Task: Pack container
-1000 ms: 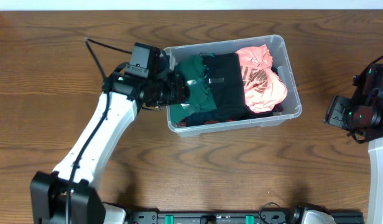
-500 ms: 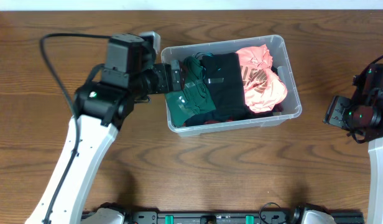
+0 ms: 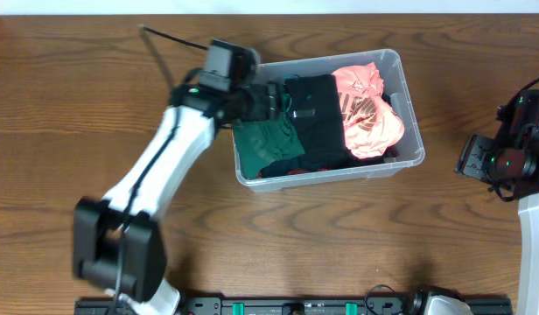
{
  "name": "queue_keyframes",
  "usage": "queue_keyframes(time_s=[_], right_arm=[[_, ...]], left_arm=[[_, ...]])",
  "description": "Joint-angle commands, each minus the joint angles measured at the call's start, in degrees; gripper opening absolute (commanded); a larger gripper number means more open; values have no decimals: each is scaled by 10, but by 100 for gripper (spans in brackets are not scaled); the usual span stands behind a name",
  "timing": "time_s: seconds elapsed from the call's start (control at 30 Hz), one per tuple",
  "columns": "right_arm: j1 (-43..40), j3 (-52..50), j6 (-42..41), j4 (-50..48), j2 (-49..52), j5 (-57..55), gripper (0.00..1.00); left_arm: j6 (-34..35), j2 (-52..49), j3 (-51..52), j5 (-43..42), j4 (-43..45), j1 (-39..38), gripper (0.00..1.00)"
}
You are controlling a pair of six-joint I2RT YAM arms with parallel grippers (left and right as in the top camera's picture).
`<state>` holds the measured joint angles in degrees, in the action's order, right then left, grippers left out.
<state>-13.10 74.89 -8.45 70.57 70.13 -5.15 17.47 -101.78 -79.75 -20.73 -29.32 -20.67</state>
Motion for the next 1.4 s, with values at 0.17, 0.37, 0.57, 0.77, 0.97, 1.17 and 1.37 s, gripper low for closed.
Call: queue_keyframes(time_s=[0.17, 0.37, 0.57, 0.77, 0.97, 1.17, 1.37], right_arm=[[-8, 3, 8, 0, 0, -4, 66], [-8, 3, 8, 0, 0, -4, 66], [-8, 3, 8, -1, 0, -4, 66], [-8, 3, 8, -1, 0, -4, 66], [-8, 3, 8, -1, 0, -4, 66], [-8, 3, 8, -1, 0, -4, 66], [-8, 3, 8, 0, 0, -4, 66]], left_arm=[[-44, -64, 1, -33, -2, -55, 84], [-44, -54, 1, -17, -8, -36, 95], [-79, 22, 1, 23, -20, -37, 98], [-127, 105, 1, 91, -13, -71, 98], [-143, 83, 1, 99, 19, -99, 98], [-145, -7, 1, 99, 73, -107, 98], [-142, -106, 1, 98, 82, -107, 98]])
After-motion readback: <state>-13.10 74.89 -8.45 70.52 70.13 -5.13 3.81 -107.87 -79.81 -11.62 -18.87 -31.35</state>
